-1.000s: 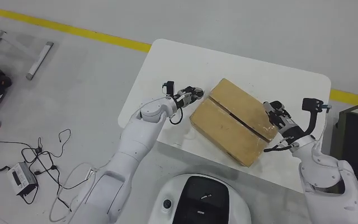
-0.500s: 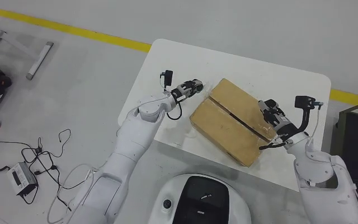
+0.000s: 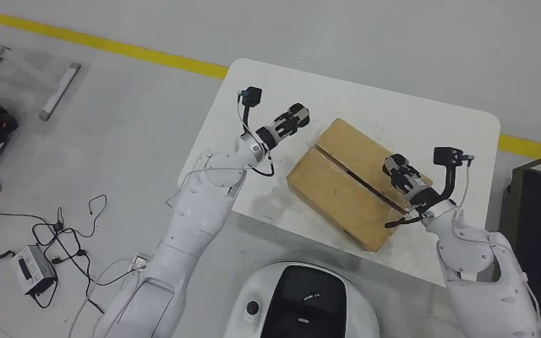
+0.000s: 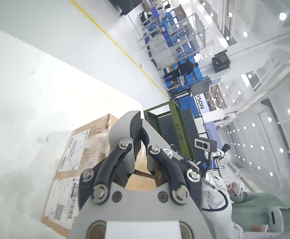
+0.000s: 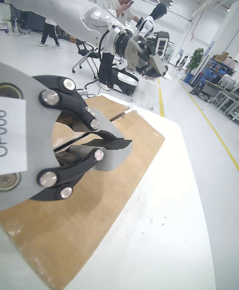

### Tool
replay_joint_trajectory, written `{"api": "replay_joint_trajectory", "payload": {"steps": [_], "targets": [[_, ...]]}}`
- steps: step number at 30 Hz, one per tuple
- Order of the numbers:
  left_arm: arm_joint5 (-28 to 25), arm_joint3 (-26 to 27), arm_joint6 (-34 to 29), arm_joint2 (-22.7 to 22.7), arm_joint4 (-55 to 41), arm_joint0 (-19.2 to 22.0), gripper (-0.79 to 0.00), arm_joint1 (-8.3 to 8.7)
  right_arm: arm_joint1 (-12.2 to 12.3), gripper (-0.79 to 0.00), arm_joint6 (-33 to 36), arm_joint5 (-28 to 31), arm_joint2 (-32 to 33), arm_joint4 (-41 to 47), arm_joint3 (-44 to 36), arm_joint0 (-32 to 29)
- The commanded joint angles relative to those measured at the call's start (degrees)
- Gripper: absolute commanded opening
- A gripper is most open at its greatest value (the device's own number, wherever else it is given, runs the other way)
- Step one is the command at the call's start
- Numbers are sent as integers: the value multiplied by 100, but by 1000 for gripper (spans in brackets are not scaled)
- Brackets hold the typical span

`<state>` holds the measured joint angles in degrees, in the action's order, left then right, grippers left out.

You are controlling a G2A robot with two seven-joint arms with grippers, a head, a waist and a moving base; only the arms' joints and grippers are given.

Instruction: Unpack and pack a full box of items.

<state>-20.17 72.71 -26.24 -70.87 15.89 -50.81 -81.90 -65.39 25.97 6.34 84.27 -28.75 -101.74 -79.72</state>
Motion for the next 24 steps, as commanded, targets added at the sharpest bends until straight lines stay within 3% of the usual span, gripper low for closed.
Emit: {"api": "replay_joint_trajectory", "payload": {"steps": [1, 8, 9, 10, 11, 12, 14, 16, 18, 22, 24], "targets": [[-253, 150, 15, -12, 13, -69, -785, 18, -4, -785, 27, 14, -61, -23, 89, 12], [-511, 452, -189, -1, -230, -214, -785, 55, -17, -785, -16, 28, -205, -104, 309, 28], [-409, 422, -240, -12, -262, -230, -748, 62, -18, -785, -25, 15, -208, -102, 312, 28], [-295, 415, -318, -18, -348, -237, -545, 67, -18, -785, -28, 10, -211, -103, 310, 28], [-194, 408, -425, -26, -485, -244, -80, 70, -19, -785, -25, -2, -210, -99, 309, 25], [-15, 343, -644, -21, -680, -265, 0, 76, -18, -785, -31, -7, -204, -100, 300, 24], [528, 239, -1038, -79, -1327, -286, 0, 75, -16, -785, -35, -11, -184, -99, 284, 13], [659, 231, -1175, -167, -1570, -304, 0, 94, -12, -785, -41, -13, -161, -115, 258, -5], [583, 267, -1053, -221, -1159, -322, 0, 136, -9, -785, -44, -21, -138, -116, 221, -26], [37, 538, -537, -190, 649, -413, 0, 245, -3, -785, -48, -21, -100, -129, 127, -74], [21, 508, -399, -151, 1340, -486, 0, 285, -2, -785, -55, -14, -88, -121, 105, -90]]}}
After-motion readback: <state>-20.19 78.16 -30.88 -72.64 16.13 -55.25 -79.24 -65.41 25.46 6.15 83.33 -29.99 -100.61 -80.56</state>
